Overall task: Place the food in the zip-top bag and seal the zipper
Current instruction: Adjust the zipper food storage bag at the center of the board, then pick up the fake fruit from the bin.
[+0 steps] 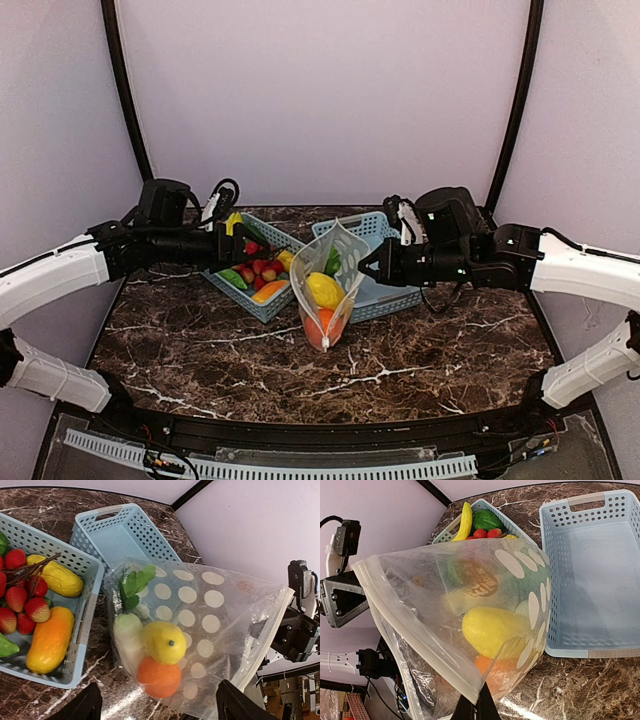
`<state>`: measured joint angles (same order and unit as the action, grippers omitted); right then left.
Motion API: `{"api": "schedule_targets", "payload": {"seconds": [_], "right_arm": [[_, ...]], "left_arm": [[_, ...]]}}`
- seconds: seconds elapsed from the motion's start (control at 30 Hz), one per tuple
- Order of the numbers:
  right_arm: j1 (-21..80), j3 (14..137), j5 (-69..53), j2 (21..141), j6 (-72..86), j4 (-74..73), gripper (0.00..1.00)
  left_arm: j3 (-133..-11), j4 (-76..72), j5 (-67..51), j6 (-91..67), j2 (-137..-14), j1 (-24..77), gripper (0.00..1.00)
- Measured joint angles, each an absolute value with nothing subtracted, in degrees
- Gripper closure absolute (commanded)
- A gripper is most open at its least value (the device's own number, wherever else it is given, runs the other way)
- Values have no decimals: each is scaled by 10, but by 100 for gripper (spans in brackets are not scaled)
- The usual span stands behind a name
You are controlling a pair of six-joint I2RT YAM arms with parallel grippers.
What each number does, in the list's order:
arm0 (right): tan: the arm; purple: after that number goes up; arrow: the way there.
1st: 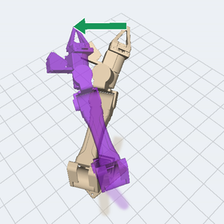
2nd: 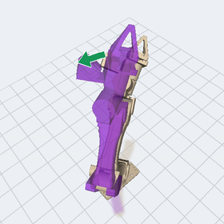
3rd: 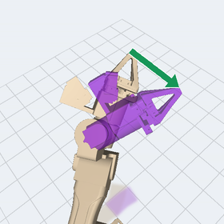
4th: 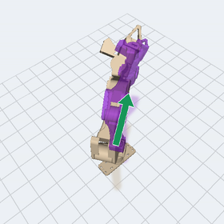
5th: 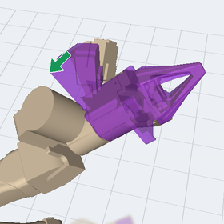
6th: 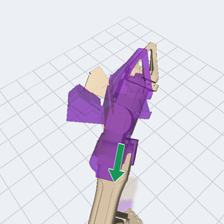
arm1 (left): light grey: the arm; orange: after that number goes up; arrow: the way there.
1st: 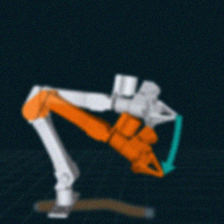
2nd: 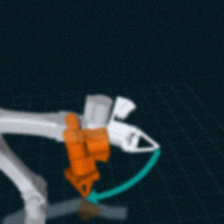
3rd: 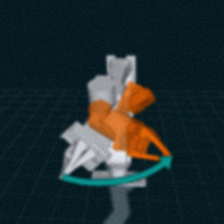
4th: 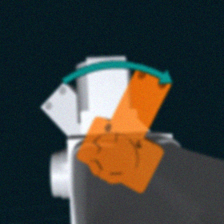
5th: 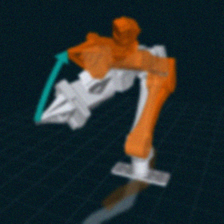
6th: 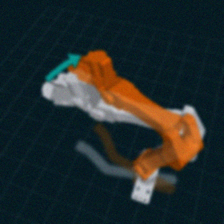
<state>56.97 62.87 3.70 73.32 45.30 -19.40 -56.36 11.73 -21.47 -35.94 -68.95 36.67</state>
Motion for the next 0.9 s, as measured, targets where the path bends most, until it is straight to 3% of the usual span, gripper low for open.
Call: {"api": "schedule_targets", "payload": {"seconds": [0.23, 0.63, 0.9], "right_arm": [[570, 629, 37, 733, 453, -194, 100], [570, 623, 43, 733, 454, -194, 100], [570, 623, 45, 732, 455, -194, 100]], "left_arm": [[-626, 181, -175, -248, -741, 312, 17], [-750, 200, -139, 30, -955, 305, 17], [-799, 181, -126, 95, -1051, 304, 26]]}}
